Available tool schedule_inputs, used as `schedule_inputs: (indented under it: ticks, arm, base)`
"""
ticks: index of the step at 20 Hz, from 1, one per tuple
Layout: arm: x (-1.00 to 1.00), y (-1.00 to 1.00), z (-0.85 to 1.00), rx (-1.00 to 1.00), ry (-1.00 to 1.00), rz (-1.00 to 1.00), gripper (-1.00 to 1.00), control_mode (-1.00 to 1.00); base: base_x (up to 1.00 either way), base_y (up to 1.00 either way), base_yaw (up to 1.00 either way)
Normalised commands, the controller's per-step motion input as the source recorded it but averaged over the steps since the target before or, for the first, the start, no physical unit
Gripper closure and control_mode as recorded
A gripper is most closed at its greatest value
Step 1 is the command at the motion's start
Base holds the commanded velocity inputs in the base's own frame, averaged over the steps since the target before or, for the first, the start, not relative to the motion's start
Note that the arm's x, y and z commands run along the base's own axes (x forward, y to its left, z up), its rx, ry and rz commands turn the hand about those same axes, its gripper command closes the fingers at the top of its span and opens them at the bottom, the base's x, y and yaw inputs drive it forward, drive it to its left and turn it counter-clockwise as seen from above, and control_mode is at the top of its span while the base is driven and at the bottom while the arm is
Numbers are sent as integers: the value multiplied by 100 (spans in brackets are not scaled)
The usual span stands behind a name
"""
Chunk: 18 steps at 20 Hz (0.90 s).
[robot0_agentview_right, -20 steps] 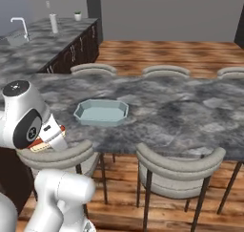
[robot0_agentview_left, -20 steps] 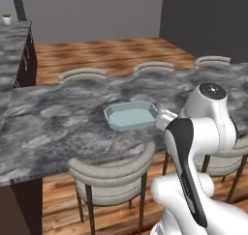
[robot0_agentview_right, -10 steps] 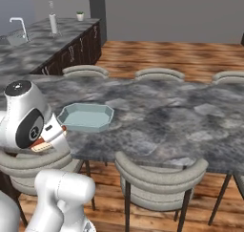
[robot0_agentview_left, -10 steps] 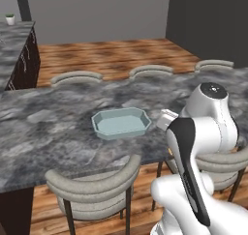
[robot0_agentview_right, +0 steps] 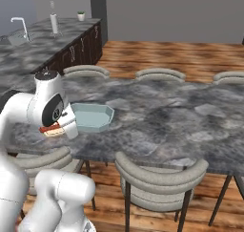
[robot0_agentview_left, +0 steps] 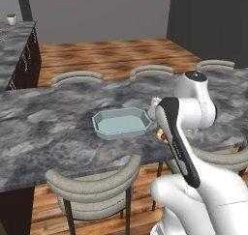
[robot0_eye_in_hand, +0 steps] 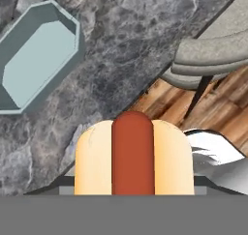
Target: Place the cold items (squash and kiwi) from the fridge in one tupperware on the dining counter. Place the warm items (kebab skewer and hot dog) in the stove area in another tupperware.
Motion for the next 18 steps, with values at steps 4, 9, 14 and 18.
schedule_inputs:
  ticks: [4,9,14,18]
  arm:
    - [100,47,-17,0,20,-26,100,-100]
    - [100,27,-27,0,21,-18,100,-100]
    - [100,0,-30,0,19,0,100,-100]
    - [98,0,-50,0,20,0,100,-100]
  base:
    - [0,0,0]
    - [0,0,0]
    - [0,0,0]
    - [0,0,0]
